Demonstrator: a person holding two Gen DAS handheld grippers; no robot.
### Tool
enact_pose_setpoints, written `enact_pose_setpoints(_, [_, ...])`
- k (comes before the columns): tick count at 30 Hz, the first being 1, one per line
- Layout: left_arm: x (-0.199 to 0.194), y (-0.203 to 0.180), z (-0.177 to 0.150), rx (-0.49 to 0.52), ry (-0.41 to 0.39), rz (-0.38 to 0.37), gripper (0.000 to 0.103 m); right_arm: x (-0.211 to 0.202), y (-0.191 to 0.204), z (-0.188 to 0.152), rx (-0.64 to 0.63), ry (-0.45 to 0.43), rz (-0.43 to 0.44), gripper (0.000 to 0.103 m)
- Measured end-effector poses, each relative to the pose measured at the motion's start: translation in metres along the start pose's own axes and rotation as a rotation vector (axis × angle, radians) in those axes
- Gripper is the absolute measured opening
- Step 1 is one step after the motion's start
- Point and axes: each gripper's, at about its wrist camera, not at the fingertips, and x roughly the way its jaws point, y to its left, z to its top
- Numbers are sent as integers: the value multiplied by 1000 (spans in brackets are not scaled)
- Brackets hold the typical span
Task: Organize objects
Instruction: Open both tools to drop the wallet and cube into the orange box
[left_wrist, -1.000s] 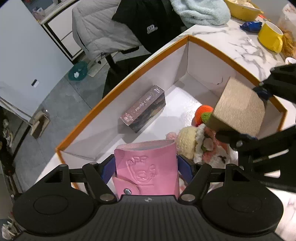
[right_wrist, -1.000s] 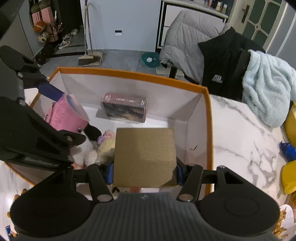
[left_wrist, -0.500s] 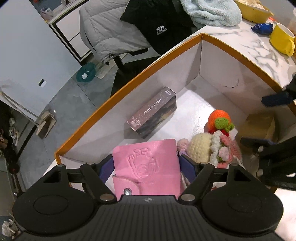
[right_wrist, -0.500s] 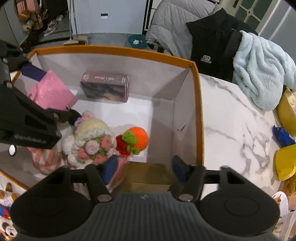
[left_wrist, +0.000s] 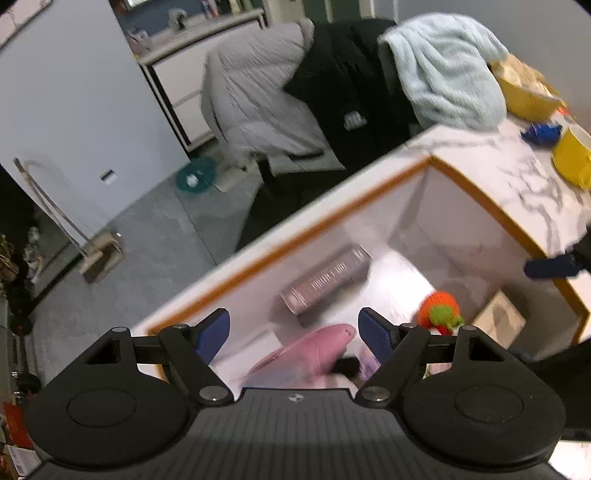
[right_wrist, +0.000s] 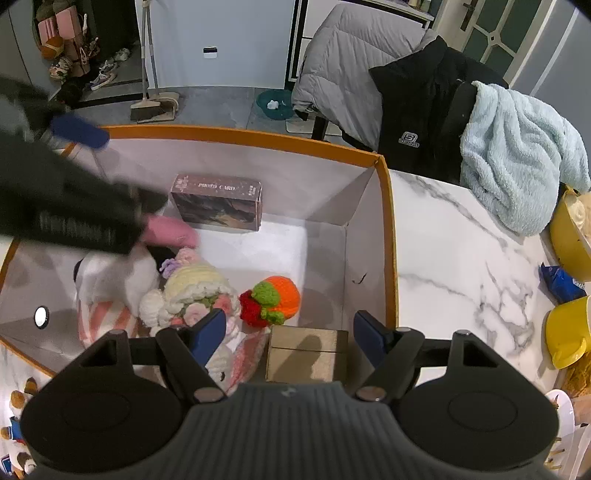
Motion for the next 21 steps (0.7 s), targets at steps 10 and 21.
enact_pose_setpoints(10, [-27, 19, -20, -49, -19, -8, 91, -15, 1, -5, 22, -28, -1, 77])
enact_pose_setpoints(21, [-65, 47, -62, -180, -35, -10, 91, -39, 2, -18, 46, -56, -9, 77])
